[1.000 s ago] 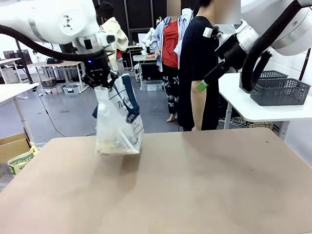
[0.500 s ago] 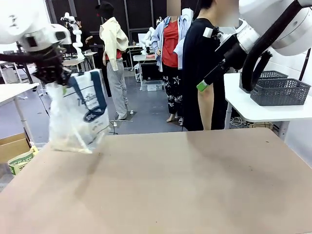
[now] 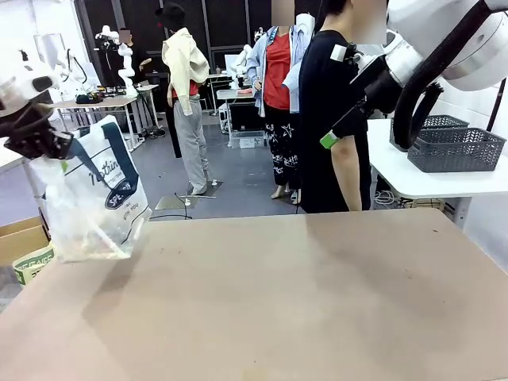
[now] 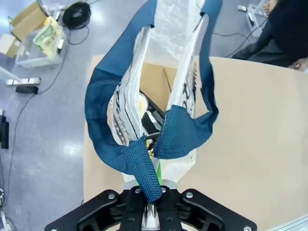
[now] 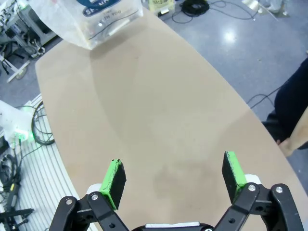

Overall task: Transfer purchased items from the store into the shopping bag.
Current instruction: Move the Reusable shopping bag to the right side of the table.

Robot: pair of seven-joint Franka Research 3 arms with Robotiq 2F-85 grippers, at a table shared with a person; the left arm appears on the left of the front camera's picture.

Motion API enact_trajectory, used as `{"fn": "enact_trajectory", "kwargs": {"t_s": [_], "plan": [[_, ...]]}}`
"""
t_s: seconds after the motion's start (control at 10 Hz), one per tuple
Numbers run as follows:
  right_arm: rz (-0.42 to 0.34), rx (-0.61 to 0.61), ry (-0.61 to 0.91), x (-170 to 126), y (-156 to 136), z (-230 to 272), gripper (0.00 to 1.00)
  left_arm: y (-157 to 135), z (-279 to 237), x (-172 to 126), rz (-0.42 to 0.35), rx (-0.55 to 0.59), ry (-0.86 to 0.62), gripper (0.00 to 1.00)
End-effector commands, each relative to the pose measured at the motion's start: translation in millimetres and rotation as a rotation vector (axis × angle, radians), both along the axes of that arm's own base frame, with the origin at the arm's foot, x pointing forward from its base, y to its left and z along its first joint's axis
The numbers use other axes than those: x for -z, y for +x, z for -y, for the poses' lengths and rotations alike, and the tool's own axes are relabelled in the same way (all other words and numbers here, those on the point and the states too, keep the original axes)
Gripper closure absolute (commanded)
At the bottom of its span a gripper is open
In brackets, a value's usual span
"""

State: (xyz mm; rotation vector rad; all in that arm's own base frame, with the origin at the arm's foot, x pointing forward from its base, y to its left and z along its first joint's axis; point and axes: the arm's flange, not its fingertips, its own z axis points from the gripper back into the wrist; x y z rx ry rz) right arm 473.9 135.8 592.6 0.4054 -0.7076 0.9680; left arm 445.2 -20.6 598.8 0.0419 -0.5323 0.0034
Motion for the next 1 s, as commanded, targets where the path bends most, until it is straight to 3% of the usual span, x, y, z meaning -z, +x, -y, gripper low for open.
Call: {"fn": "enact_trajectory", "kwargs": {"t_s": [0.0,0.4,0.9], "plan": [[0.001,-0.005,-0.014,3,-4,1,0.00,-17,-26,3,0.064,0.004,-0.027,1.00],[0.001,-0.005,-0.014,3,-4,1,0.00,-31,-56,39,0.042,-0.027,-0.056,1.00],[0.001,-0.005,-0.014,3,-4,1,0.00,-55,-86,66,0.128,-0.126,-0.155,1.00]]}}
